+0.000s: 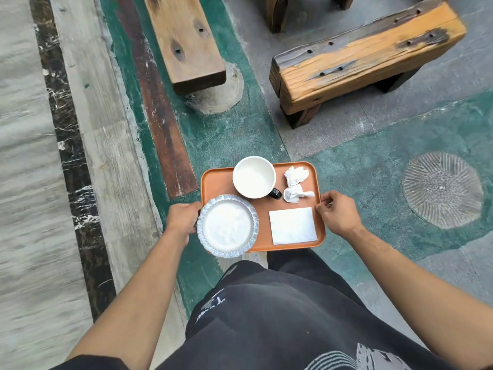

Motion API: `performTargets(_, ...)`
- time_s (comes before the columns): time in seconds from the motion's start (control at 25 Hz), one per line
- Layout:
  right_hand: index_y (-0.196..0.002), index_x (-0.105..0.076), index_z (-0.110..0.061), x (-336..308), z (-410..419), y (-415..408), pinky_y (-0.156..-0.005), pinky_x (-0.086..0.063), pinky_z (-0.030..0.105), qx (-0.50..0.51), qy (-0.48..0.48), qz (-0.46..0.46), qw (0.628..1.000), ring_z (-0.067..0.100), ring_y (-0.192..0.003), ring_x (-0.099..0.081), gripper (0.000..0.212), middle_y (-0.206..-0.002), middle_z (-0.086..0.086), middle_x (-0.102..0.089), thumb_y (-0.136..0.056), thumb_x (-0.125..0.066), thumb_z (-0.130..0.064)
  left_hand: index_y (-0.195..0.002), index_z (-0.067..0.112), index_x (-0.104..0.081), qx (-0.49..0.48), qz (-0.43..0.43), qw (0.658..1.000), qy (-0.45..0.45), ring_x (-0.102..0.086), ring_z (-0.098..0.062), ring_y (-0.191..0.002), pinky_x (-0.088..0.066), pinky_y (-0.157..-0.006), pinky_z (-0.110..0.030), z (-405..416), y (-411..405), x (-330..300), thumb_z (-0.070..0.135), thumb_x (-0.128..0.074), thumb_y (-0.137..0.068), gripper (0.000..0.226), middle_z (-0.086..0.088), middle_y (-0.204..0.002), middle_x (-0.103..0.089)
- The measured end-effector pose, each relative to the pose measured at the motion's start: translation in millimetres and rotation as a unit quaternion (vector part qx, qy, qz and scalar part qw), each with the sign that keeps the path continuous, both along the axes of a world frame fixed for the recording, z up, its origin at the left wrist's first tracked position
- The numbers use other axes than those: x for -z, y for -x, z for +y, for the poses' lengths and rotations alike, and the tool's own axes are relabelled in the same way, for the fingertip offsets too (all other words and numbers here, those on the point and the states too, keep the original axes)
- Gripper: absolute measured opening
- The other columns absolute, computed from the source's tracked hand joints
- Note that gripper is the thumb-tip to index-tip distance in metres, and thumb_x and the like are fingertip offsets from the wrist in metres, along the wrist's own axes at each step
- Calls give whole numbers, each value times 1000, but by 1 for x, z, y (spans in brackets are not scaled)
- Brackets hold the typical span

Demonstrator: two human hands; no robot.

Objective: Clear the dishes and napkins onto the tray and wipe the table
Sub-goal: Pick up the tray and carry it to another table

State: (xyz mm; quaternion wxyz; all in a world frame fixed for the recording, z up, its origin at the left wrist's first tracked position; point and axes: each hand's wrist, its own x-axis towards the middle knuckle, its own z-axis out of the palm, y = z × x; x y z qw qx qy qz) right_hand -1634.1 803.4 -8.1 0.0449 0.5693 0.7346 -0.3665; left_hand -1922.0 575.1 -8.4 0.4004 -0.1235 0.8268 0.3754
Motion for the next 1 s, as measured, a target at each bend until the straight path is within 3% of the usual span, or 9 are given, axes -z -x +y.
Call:
performTargets(0.16,-96,-68,-7,9,63,67,-78,-51,30,-2,8,13,1000,25,-82,-67,7,-88,7,-73,-89,-66,-9,-82,8,-68,-3,12,1000,4,-62,-20,-67,-55,-69,-32,65,68,3,15,-66,-93,14,-6,-77,-69)
performTargets(0.48,-96,-68,-9,-8,217,204,-80,-54,35,-7,12,23,1000,25,-81,-66,7,-86,5,-70,-90,-64,-9,-75,9,-64,-12,27,999,17,-60,-23,-68,-55,-72,-38,216,197,-23,13,-63,-94,20,-7,-71,-65)
performTargets(0.72,-91,-64,-13,-19,309,302,-73,-44,28,10,-3,25,1000,23,-77,-63,6,-80,1,-66,-89,-67,-8,-81,9,-62,16,29,999,-5,-60,-25,-70,-54,-66,-35,324,310,-18,15,-64,-93,14,-11,-79,-64)
performTargets(0.92,-98,-68,-5,-12,376,383,-73,-42,26,63,-27,4,998,25,-81,-62,10,-88,4,-68,-89,-67,-10,-84,4,-69,69,6,997,-29,-65,-26,-73,-58,-67,-40,421,418,-5,16,-68,-87,12,-14,-79,-68)
performTargets(1.0,-99,-67,-6,-15,399,410,-73,-41,25,91,-30,5,995,24,-81,-61,10,-89,4,-67,-89,-67,-9,-83,3,-67,92,3,995,-31,-66,-28,-70,-59,-62,-37,458,453,-8,16,-67,-87,14,-14,-80,-68)
